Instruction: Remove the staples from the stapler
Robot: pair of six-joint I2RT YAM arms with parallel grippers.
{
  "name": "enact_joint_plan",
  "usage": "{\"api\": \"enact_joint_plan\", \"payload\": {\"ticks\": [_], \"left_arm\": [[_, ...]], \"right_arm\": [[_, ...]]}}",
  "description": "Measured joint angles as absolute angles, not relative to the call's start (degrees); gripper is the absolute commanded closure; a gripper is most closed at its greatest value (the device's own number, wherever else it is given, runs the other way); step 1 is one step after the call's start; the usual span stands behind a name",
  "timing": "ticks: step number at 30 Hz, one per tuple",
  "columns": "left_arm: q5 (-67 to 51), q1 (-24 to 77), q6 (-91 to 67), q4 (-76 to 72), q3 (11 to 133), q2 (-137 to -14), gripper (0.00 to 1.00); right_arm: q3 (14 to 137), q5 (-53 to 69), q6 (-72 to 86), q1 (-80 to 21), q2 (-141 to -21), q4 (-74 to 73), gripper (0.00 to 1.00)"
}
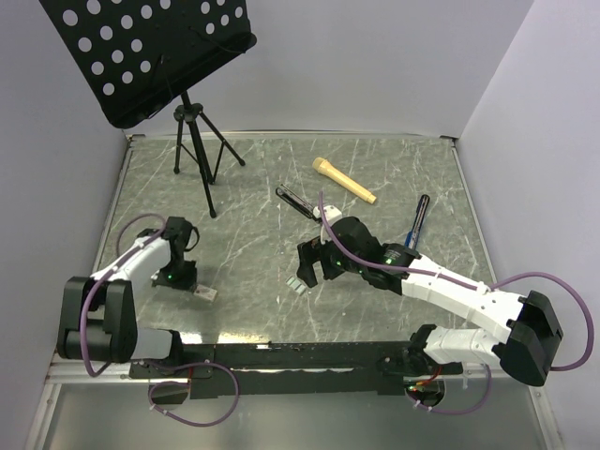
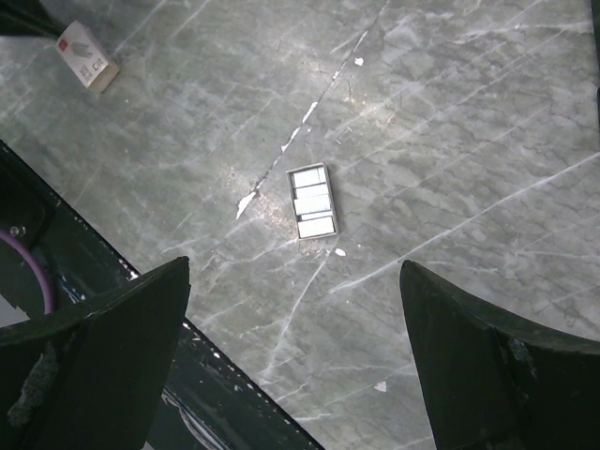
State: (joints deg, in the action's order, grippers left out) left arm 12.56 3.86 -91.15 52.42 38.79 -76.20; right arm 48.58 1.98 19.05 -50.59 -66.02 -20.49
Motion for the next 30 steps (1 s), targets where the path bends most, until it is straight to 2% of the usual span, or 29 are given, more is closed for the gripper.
{"api": "enact_joint_plan", "payload": {"ticks": [11,17,19,26,30], "left_arm": [[5.8,20.7,-85.0,40.6,52.4,-85.1,0.99],[14.0,22.1,-87.0,50.0,61.2,-83.0,0.99],[16.4,21.1,-89.4,53.9,60.9,-81.4,0.99],[18.4,18.5,-99.7,62.0,44.2,-69.9,0.99],[18.7,18.5,-104.4,64.4,41.5,-68.4,0.99]], "right_arm": [[48.0,1.2,19.0,-50.6,-66.0,-20.4,0.00],[47.1,1.1,19.0,-50.6,-65.7,-20.3,0.00],[46.8,1.1,19.0,-50.6,-65.5,-20.1,0.00],[46.5,1.1,19.0,-50.6,-65.4,-20.1,0.00],[46.5,1.1,19.0,-50.6,-65.4,-20.1,0.00]]}}
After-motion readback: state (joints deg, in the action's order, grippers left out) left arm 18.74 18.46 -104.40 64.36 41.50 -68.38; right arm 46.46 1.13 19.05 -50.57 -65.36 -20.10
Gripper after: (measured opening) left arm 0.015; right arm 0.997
